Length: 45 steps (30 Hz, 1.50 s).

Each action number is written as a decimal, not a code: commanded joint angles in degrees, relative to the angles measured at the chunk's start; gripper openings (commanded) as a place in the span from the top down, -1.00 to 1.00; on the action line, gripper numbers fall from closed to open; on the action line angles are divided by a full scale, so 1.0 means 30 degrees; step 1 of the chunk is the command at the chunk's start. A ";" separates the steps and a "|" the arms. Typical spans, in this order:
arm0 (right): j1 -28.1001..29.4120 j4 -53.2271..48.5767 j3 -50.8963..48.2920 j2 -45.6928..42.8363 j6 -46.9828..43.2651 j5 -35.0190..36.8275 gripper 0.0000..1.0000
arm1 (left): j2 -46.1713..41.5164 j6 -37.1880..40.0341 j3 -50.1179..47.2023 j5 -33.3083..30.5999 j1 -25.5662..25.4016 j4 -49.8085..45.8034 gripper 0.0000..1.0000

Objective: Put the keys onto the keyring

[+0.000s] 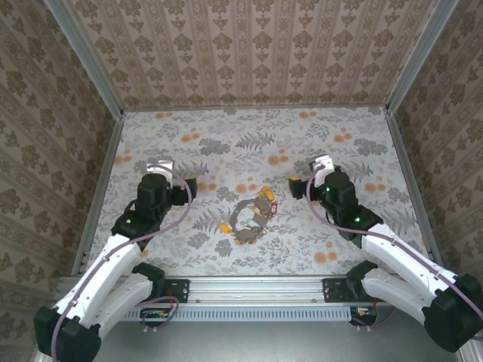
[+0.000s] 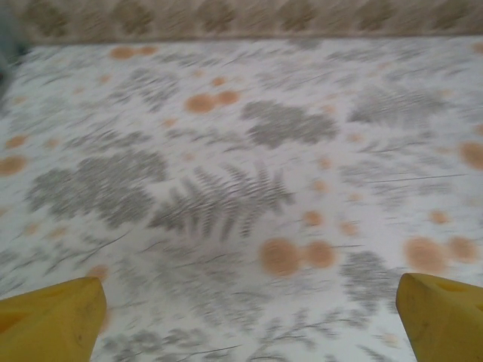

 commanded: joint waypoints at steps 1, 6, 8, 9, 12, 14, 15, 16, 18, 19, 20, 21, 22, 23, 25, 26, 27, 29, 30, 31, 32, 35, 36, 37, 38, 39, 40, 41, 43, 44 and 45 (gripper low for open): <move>-0.2427 0.3356 -0.1712 0.0612 0.0263 0.1953 -1.00 | 0.1193 0.0548 0.0208 -0.3737 0.1127 0.1639 -1.00; -0.4910 0.8576 -0.3696 0.3948 -0.0257 0.1482 -1.00 | 0.4628 0.1400 -0.0390 -0.5300 0.2219 0.4616 -1.00; -0.5342 0.9002 -0.3303 0.5459 -0.0686 0.0349 -1.00 | 0.6276 0.1923 -0.0865 -0.5678 0.2642 0.6488 -1.00; -0.5330 0.9272 -0.2887 0.6438 -0.0855 0.0531 -1.00 | 0.6987 0.1753 -0.0389 -0.5493 0.2961 0.6482 -1.00; -0.5328 0.9773 -0.2183 0.7660 -0.1375 0.0720 -1.00 | 0.8343 0.3224 -0.0792 -0.5408 0.3263 0.9640 -1.00; -0.5394 1.1246 -0.2102 0.8476 -0.1591 0.1165 -1.00 | 0.9473 0.3108 -0.0765 -0.5762 0.3569 1.0399 -1.00; -0.5454 1.1612 -0.1902 0.8866 -0.1667 0.1273 -1.00 | 0.9942 0.3189 -0.0873 -0.5766 0.3712 1.0663 -1.00; -0.5518 1.2267 -0.1815 0.9882 -0.1696 0.1488 -1.00 | 1.0293 0.3441 -0.1286 -0.5762 0.3718 1.1707 -1.00; -0.5548 1.2930 -0.1623 1.0815 -0.1740 0.1756 -1.00 | 1.0895 0.3585 -0.2420 -0.5585 0.3886 1.4226 -1.00; -0.5667 1.2352 -0.1439 1.0727 -0.1595 0.1560 -1.00 | 1.0959 0.3669 -0.2629 -0.5505 0.3980 1.4999 -1.00; -0.5855 1.2388 -0.1397 1.0847 -0.1407 0.1426 -1.00 | 1.0997 0.3956 -0.2803 -0.4953 0.4083 1.5630 -1.00; -0.6097 1.2454 -0.1387 1.0932 -0.1170 0.1292 -1.00 | 1.1233 0.4189 -0.2763 -0.4588 0.4252 1.5924 -1.00; -0.6360 1.2156 -0.1271 1.0951 -0.0917 0.0959 -1.00 | 1.1454 0.4372 -0.2563 -0.4532 0.4393 1.5839 -1.00; -0.6652 1.1956 -0.1127 1.1030 -0.0610 0.0720 -1.00 | 1.1665 0.4677 -0.2518 -0.3900 0.4651 1.6153 -1.00; -0.7111 1.1765 -0.1096 1.1017 -0.0191 0.0231 -1.00 | 1.1916 0.4868 -0.2238 -0.2781 0.5213 1.6028 -1.00; -0.7102 1.2000 -0.1241 1.1027 -0.0173 0.0226 -1.00 | 1.2048 0.5034 -0.2306 -0.2346 0.5464 1.6494 -1.00; -0.7134 1.2391 -0.1524 1.0973 -0.0200 0.0045 -1.00 | 1.2407 0.5063 -0.2806 -0.1614 0.5871 1.7764 -1.00; -0.7356 1.5164 -0.2747 1.1626 -0.0206 -0.0684 -1.00 | 1.3488 0.4908 -0.3737 0.0007 0.6813 2.0865 -0.99; -0.7333 1.7014 -0.3245 1.2138 -0.0300 -0.0492 -1.00 | 1.3421 0.4591 -0.3459 0.1191 0.7037 1.9546 -0.99; -0.7335 1.5969 -0.3113 1.1728 -0.0180 -0.0505 -1.00 | 1.4023 0.4725 -0.3806 0.1287 0.7077 2.0823 -0.99; -0.7321 1.5271 -0.2924 1.1531 -0.0166 -0.0588 -1.00 | 1.4450 0.4909 -0.4239 0.1175 0.7087 2.2472 -1.00; -0.7364 1.4789 -0.2513 1.1745 -0.0173 -0.0592 -1.00 | 1.4267 0.4558 -0.4124 0.1444 0.7294 2.1873 -0.99; -0.7361 1.5082 -0.2526 1.1867 -0.0202 -0.0564 -1.00 | 1.4103 0.4433 -0.4043 0.1510 0.7329 2.1367 -1.00; -0.7365 1.4774 -0.2501 1.1750 -0.0160 -0.0604 -1.00 | 1.4151 0.4462 -0.4049 0.1489 0.7326 2.1401 -1.00; -0.7357 1.4962 -0.2577 1.1750 -0.0193 -0.0593 -1.00 | 1.4208 0.4498 -0.4065 0.1471 0.7337 2.1586 -1.00; -0.7337 1.5035 -0.2634 1.1705 -0.0224 -0.0570 -1.00 | 1.4126 0.4471 -0.4031 0.1491 0.7307 2.1369 -1.00; -0.7335 1.5022 -0.2645 1.1649 -0.0209 -0.0566 -1.00 | 1.4196 0.4530 -0.4065 0.1442 0.7308 2.1534 -1.00; -0.7335 1.5103 -0.2639 1.1715 -0.0230 -0.0564 -1.00 | 1.4156 0.4522 -0.4039 0.1412 0.7264 2.1451 -1.00; -0.7313 1.5052 -0.2600 1.1721 -0.0217 -0.0622 -1.00 | 1.4182 0.4532 -0.4038 0.1361 0.7234 2.1450 -1.00; -0.7335 1.4962 -0.2616 1.1661 -0.0203 -0.0622 -1.00 | 1.4176 0.4540 -0.4037 0.1339 0.7241 2.1439 -1.00; -0.7335 1.5048 -0.2624 1.1722 -0.0260 -0.0623 -1.00 | 1.4177 0.4565 -0.4037 0.1344 0.7234 2.1435 -1.00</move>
